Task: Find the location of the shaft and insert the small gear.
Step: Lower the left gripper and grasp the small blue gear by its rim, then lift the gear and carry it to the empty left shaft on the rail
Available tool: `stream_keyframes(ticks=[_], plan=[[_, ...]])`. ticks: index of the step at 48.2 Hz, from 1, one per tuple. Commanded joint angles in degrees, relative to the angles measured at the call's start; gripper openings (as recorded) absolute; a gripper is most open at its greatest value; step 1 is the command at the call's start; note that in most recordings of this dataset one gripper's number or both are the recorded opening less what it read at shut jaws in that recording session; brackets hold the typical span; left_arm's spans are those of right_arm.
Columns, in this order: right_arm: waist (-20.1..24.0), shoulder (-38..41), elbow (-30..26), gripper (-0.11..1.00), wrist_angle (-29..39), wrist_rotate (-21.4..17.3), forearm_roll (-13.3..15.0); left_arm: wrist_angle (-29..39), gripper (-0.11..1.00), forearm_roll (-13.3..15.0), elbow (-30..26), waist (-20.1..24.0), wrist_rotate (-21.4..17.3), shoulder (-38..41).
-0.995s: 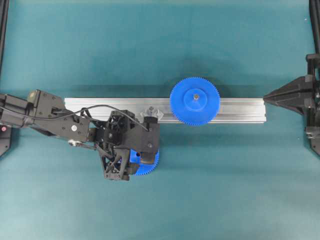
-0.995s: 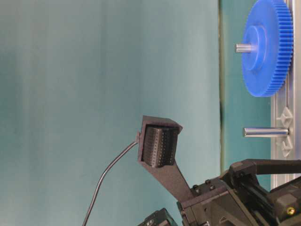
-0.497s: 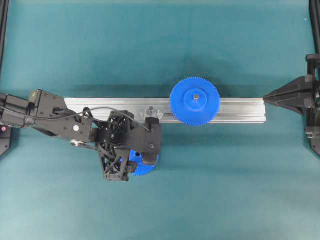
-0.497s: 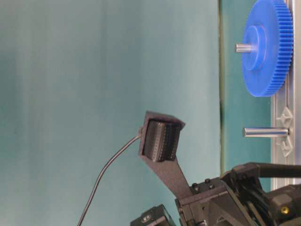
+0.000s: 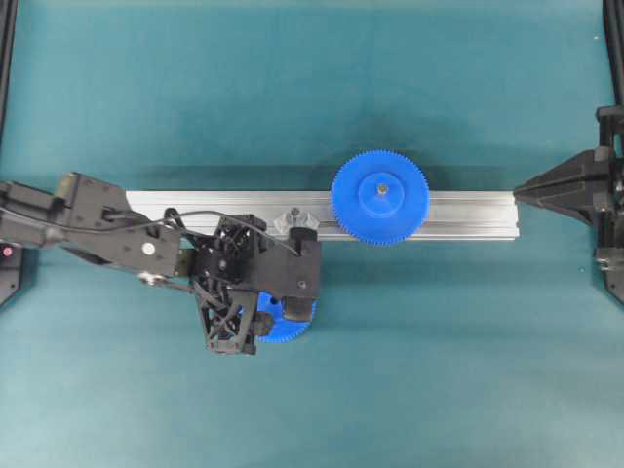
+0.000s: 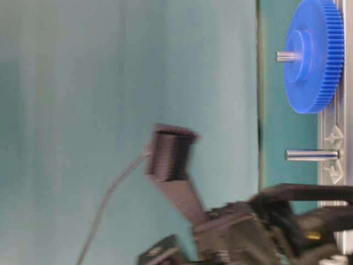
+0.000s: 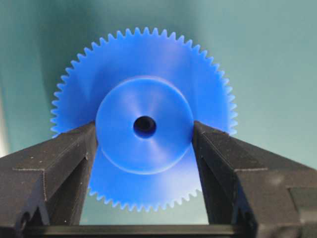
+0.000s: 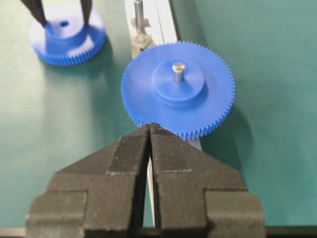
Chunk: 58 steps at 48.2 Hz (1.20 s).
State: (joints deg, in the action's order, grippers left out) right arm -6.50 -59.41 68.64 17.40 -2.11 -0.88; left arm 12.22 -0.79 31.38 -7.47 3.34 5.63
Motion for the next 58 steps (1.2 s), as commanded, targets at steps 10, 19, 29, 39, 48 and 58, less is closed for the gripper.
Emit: stream_keyframes(ticks=[10,19,29,39,48,58], plan=[[-0.1,-0.2,-0.1,0.08,-0.5,-0.4,-0.2,-0.2,0.65,-0.2,-1.1,1.1,0.1,-8.0],[-0.1,-0.9,0.2,0.08,-0.6,-0.4,-0.2,-0.1,0.65,-0.4,-1.3,3.3,-1.5,-11.8],[-0.1,-1.3,0.2,0.08,-0.6,-0.4,-0.2,-0.1,0.65,-0.4,-1.5,5.8,-4.9,-13.4],[-0.1,-1.5,0.3,0.07,-0.6,-0.4,-0.2,0.4,0.65,-0.4,-2.3,8.6,-5.4,-13.3],[-0.2,-1.5,0.4,0.07,-0.7,-0.4,-0.2,4.4,0.65,-0.4,-4.2,10.3,-5.5,-12.5],[-0.2,-1.8,1.2,0.08,-1.6,-0.4,-0.2,7.6,0.65,-0.4,-6.0,10.6,-5.6,-10.1]])
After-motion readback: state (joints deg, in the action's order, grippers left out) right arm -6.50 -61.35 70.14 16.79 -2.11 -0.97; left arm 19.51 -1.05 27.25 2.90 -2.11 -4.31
